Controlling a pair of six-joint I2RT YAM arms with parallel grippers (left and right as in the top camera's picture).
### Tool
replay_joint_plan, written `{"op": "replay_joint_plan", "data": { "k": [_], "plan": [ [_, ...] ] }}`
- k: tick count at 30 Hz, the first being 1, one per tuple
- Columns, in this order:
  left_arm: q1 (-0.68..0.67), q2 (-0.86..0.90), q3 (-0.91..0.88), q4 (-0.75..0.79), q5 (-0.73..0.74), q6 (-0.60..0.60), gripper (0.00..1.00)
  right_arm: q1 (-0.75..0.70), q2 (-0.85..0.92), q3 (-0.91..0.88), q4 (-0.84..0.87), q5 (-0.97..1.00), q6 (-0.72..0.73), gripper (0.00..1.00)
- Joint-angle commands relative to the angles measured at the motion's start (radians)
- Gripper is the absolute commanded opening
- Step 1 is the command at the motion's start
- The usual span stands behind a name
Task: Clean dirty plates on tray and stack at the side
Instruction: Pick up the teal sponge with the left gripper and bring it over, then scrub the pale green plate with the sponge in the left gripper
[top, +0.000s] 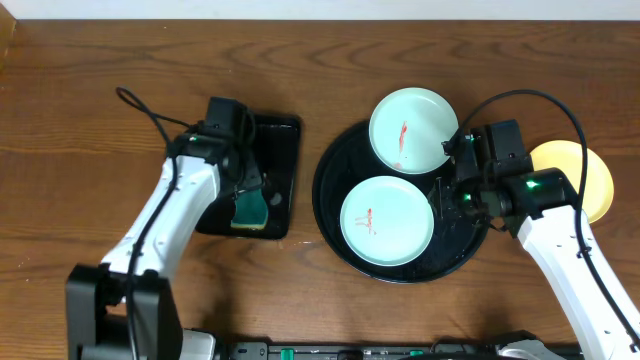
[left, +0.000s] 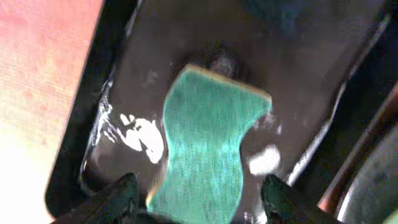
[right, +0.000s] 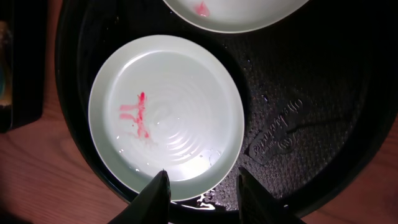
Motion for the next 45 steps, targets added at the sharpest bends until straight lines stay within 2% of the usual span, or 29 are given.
{"op": "replay_joint_plan", "data": {
  "k": [1, 8, 9, 11, 12, 13, 18, 20, 25, 29, 33, 37, 39, 45],
  "plan": [
    [0.002, 0.012, -0.030, -0.018, 0.051, 0.008, 0.59, 0.007, -0.005, 0.008, -0.001, -0.008, -0.014, 0.33],
    [0.002, 0.072, -0.197, 0.187, 0.047, 0.009, 0.52, 0.007, -0.005, 0.008, -0.021, -0.008, -0.014, 0.38],
    [0.002, 0.082, -0.208, 0.206, 0.048, 0.008, 0.48, 0.007, -0.005, 0.008, -0.032, -0.008, -0.014, 0.39],
    [0.002, 0.103, -0.213, 0.224, 0.048, 0.009, 0.30, 0.007, -0.005, 0.008, -0.046, -0.008, -0.015, 0.40],
    [0.002, 0.109, -0.213, 0.235, 0.048, 0.009, 0.13, 0.007, -0.005, 0.006, -0.049, -0.008, -0.014, 0.40],
    [0.003, 0.109, -0.212, 0.237, 0.048, 0.009, 0.08, 0.007, -0.005, 0.005, -0.050, -0.008, -0.014, 0.40],
    [0.002, 0.089, -0.155, 0.191, 0.048, 0.009, 0.07, 0.006, -0.001, 0.002, -0.050, -0.005, -0.013, 0.41],
    [0.002, 0.074, -0.117, 0.147, 0.048, 0.009, 0.07, 0.005, 0.008, 0.002, -0.048, -0.005, -0.013, 0.48],
    [-0.001, 0.003, 0.048, -0.047, 0.094, 0.026, 0.08, -0.032, 0.089, 0.001, -0.030, -0.005, 0.005, 0.48],
    [-0.037, -0.062, 0.127, -0.117, 0.199, 0.047, 0.07, -0.061, 0.200, 0.001, -0.011, -0.009, 0.004, 0.36],
    [-0.118, -0.122, 0.134, -0.116, 0.253, 0.043, 0.07, -0.065, 0.304, 0.001, 0.002, -0.009, 0.000, 0.34],
    [-0.235, -0.134, 0.134, -0.110, 0.257, -0.037, 0.08, -0.064, 0.387, 0.001, 0.051, -0.042, -0.045, 0.29],
    [-0.321, -0.114, 0.125, -0.080, 0.257, -0.117, 0.07, -0.064, 0.443, 0.001, 0.077, -0.046, -0.044, 0.26],
    [-0.444, -0.023, 0.095, 0.033, 0.257, -0.245, 0.08, -0.060, 0.521, 0.000, 0.111, -0.045, -0.040, 0.11]
  ]
}}
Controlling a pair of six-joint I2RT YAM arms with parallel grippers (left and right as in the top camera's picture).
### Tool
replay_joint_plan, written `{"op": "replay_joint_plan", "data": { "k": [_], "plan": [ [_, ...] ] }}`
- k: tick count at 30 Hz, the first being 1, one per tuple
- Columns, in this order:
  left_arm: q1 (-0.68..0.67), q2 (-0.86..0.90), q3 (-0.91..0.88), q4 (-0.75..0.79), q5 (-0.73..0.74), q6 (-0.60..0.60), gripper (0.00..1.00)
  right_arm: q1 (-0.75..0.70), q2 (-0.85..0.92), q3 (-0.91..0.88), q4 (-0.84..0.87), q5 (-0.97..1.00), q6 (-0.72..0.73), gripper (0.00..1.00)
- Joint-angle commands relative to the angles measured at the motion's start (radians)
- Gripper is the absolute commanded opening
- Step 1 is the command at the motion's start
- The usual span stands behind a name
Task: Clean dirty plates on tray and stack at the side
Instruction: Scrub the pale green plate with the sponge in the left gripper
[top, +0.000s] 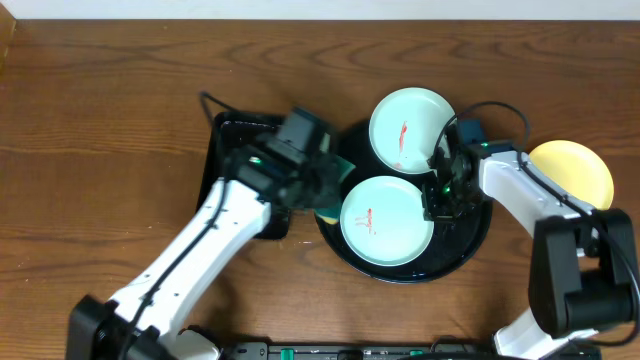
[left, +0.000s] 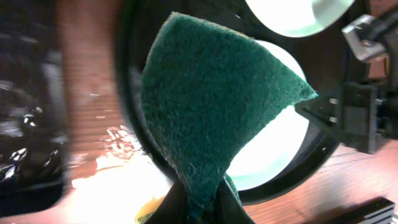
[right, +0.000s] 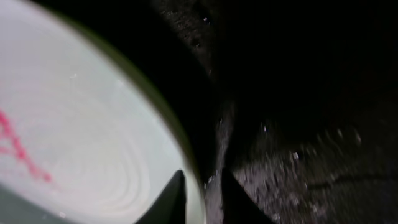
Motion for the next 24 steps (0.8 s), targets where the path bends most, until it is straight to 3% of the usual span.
{"op": "replay_joint_plan", "data": {
  "k": [1, 2, 9, 17, 19, 24],
  "plan": [
    [-0.062, 0.075, -0.022, 0.055, 0.011, -0.130, 0.07, 0.000, 0.044, 0.000, 0.024, -0.014, -0.012, 0.05],
    [-0.089, 0.116, -0.022, 0.092, 0.013, -0.159, 0.07, 0.000, 0.053, 0.000, 0.027, -0.011, 0.004, 0.01],
    [-0.182, 0.269, -0.022, 0.279, 0.077, -0.224, 0.07, 0.000, 0.053, 0.000, 0.027, -0.002, 0.024, 0.01],
    [-0.237, 0.429, -0.022, 0.362, 0.079, -0.272, 0.07, 0.000, 0.053, 0.000, 0.023, -0.002, 0.023, 0.01],
    [-0.231, 0.455, -0.022, 0.343, 0.031, -0.272, 0.07, 0.000, 0.053, 0.000, 0.023, -0.003, 0.023, 0.01],
    [-0.221, 0.476, -0.021, 0.192, -0.303, -0.272, 0.07, 0.000, 0.053, 0.000, 0.020, -0.003, 0.023, 0.01]
  ]
}}
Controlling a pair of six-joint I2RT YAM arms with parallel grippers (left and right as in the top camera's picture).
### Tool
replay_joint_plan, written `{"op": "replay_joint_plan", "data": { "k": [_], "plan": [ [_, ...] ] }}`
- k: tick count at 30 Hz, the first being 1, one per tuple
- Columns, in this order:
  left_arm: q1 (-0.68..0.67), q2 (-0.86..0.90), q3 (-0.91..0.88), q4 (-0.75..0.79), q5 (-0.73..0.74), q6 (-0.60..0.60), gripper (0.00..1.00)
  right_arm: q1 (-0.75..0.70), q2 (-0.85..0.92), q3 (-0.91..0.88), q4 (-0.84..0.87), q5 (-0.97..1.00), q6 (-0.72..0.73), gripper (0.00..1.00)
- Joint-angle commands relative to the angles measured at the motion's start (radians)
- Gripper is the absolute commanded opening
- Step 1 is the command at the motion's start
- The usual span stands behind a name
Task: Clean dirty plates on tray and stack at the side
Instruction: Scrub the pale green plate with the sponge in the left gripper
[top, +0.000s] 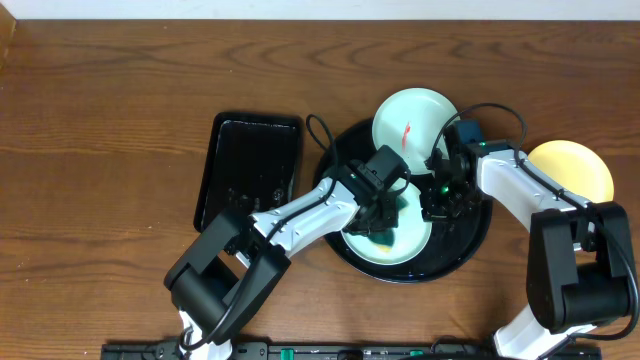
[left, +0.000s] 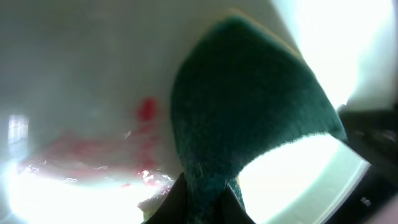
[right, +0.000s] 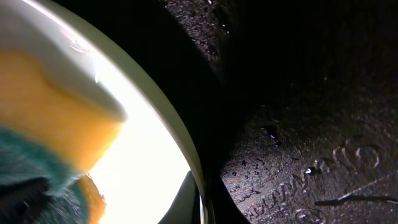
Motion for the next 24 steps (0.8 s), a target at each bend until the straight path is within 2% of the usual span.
{"op": "replay_joint_plan", "data": {
  "k": [1, 6, 11, 13, 17, 20, 24],
  "plan": [
    [0.019, 0.040, -0.019, -0.131, -0.374, -0.016, 0.07, 0.002, 0.030, -0.002, 0.011, 0.032, 0.023, 0.01],
    [0.019, 0.040, 0.002, -0.278, -0.657, -0.007, 0.07, 0.002, 0.030, -0.002, 0.011, 0.033, 0.023, 0.01],
    [0.019, 0.040, 0.003, -0.283, -0.680, 0.029, 0.07, 0.002, 0.030, -0.002, 0.010, 0.039, 0.023, 0.01],
    [0.019, 0.040, 0.003, -0.244, -0.580, 0.029, 0.07, 0.002, 0.030, -0.002, 0.010, 0.039, 0.023, 0.01],
    [0.019, 0.042, 0.003, -0.096, -0.196, 0.029, 0.07, 0.002, 0.030, -0.002, 0.010, 0.039, 0.023, 0.01],
    [0.015, 0.044, -0.001, 0.072, 0.082, 0.024, 0.07, 0.002, 0.030, -0.002, 0.010, 0.039, 0.023, 0.01],
    [-0.001, 0.044, -0.002, 0.190, 0.204, -0.065, 0.08, 0.002, 0.030, -0.002, 0.010, 0.039, 0.023, 0.01]
  ]
}}
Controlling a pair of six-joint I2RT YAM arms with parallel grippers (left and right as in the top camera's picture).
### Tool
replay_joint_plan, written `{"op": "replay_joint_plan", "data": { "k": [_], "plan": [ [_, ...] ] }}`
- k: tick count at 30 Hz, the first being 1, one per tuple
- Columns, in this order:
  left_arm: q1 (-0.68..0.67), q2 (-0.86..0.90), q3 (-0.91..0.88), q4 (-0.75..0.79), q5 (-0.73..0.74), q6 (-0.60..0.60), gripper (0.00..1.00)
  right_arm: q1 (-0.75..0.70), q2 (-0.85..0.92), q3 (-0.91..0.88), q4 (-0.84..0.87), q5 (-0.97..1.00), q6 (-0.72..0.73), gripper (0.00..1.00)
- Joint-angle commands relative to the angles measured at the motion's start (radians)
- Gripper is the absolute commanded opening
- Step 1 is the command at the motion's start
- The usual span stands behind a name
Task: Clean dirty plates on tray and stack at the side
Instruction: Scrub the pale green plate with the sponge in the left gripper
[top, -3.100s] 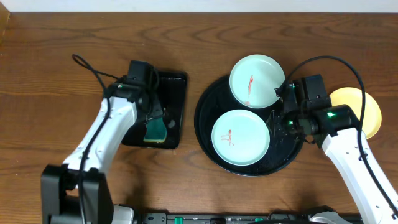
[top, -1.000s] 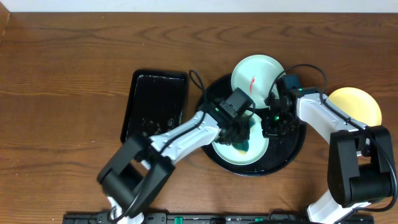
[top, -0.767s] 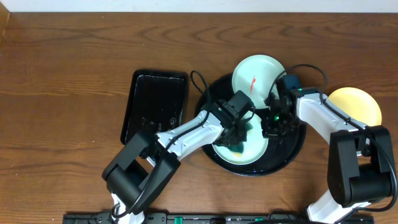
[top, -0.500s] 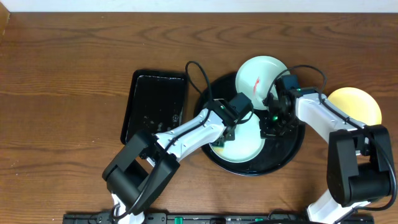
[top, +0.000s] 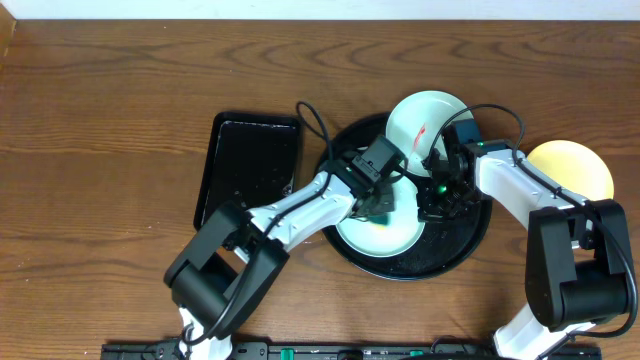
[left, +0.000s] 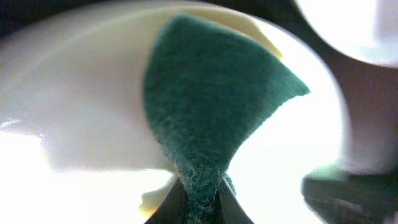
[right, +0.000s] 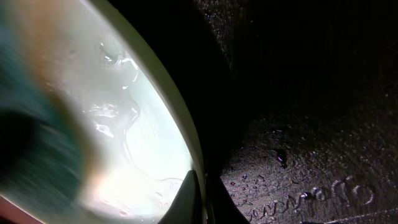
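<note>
A pale green near plate (top: 352, 232) lies in the round black tray (top: 460, 235). My left gripper (top: 378, 207) is shut on a green-and-yellow sponge (left: 211, 106), pressed on the plate's face (left: 81, 112). No red mark shows there in the left wrist view. My right gripper (top: 432, 196) is shut on that plate's right rim (right: 186, 134), one finger on each side. The wet plate face (right: 137, 106) shines, with the blurred sponge (right: 31, 143) at its left. A second pale green plate (top: 425, 118) with a red smear sits at the tray's far side.
A yellow plate (top: 575, 170) rests on the table right of the round tray. A black rectangular tray (top: 250, 165), wet inside, lies to the left. My two arms meet over the round tray's middle. Bare wooden table (top: 100, 120) surrounds everything.
The sponge has shifted across the near plate. The red smear beside it in the left wrist view is gone from sight. The right gripper still pinches the rim. The far plate sits slightly further right.
First my left gripper was open over the sponge in the rectangular tray, and my right gripper open at the near plate's edge. Then the left held the sponge beside the round tray. Then it pressed the sponge on the red smear, the right gripper clamping the rim, as now.
</note>
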Motion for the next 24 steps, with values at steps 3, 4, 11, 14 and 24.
{"op": "replay_joint_plan", "data": {
  "k": [3, 4, 11, 14, 24],
  "plan": [
    [-0.035, 0.027, -0.015, 0.069, 0.251, -0.076, 0.07, -0.001, 0.019, -0.002, 0.003, 0.089, 0.007, 0.01],
    [-0.036, 0.028, -0.016, 0.066, 0.251, -0.076, 0.07, -0.001, 0.019, -0.002, 0.003, 0.089, 0.007, 0.01],
    [-0.031, 0.031, -0.035, -0.045, 0.067, -0.045, 0.08, -0.001, 0.019, -0.002, 0.002, 0.089, 0.006, 0.01],
    [-0.030, 0.031, -0.035, -0.143, -0.137, 0.006, 0.07, -0.001, 0.019, -0.002, 0.002, 0.089, 0.006, 0.01],
    [-0.030, 0.031, 0.049, -0.463, -0.665, 0.015, 0.08, -0.001, 0.019, -0.002, -0.005, 0.089, 0.006, 0.01]
  ]
}}
